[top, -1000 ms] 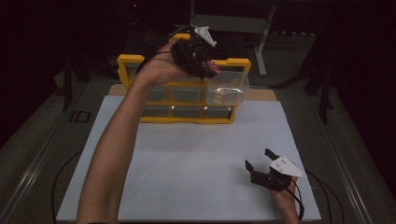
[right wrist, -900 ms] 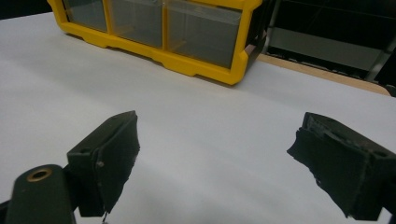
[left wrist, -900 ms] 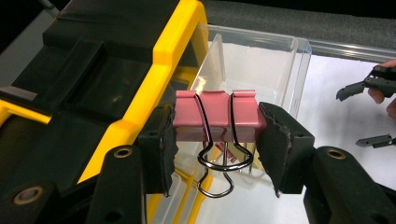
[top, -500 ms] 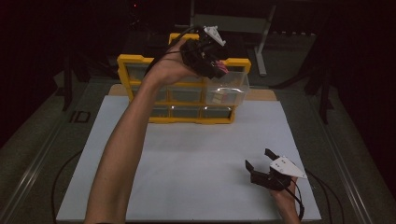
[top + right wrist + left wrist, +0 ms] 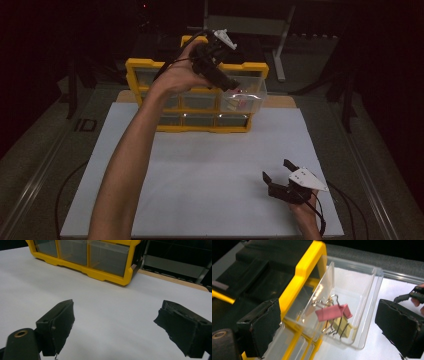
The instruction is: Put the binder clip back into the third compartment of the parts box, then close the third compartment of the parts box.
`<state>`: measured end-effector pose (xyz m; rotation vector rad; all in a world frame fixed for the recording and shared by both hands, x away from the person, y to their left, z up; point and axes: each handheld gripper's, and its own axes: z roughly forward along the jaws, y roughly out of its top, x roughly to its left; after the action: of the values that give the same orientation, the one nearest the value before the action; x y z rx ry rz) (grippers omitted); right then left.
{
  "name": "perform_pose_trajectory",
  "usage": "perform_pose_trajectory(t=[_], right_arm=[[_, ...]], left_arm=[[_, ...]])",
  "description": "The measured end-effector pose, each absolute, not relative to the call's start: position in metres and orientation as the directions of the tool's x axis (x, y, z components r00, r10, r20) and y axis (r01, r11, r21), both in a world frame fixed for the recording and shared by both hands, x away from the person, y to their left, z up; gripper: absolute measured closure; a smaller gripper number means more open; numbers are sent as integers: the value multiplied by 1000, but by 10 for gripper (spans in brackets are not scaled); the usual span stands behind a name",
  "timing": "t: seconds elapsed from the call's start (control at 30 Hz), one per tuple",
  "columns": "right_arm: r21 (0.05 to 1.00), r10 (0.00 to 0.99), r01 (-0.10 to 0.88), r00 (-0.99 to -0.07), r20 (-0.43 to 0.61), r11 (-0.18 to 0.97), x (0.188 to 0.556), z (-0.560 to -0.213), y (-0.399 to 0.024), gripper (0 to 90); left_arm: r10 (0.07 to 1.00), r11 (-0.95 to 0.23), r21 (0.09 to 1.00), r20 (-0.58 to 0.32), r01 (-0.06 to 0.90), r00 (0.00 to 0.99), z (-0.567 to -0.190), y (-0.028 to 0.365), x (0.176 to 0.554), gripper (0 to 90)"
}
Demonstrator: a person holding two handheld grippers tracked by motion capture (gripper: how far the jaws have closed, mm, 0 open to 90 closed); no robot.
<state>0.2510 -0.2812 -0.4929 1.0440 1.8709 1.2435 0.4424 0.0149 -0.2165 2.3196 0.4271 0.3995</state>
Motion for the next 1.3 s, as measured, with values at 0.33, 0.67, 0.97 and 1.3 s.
perform_pose_trajectory(t=[0.33,0.67,0.97,1.3], right_arm=[[936,877,259,-471,-92,238,251,-493,-280,124],[936,877,257,-471,-94,238,251,-493,-280,124],[936,877,257,-471,-96,240,251,-493,-280,124],[937,878,259,-470,-91,236,251,-493,-280,124]], left_arm=[[433,-670,716,160,198,887,-223,37,437,66],[432,-657,731,164,185,887,-224,48,429,63],[423,-667,721,159,188,892,-231,54,427,63],[433,-653,728,132,209,891,-243,63,426,51]])
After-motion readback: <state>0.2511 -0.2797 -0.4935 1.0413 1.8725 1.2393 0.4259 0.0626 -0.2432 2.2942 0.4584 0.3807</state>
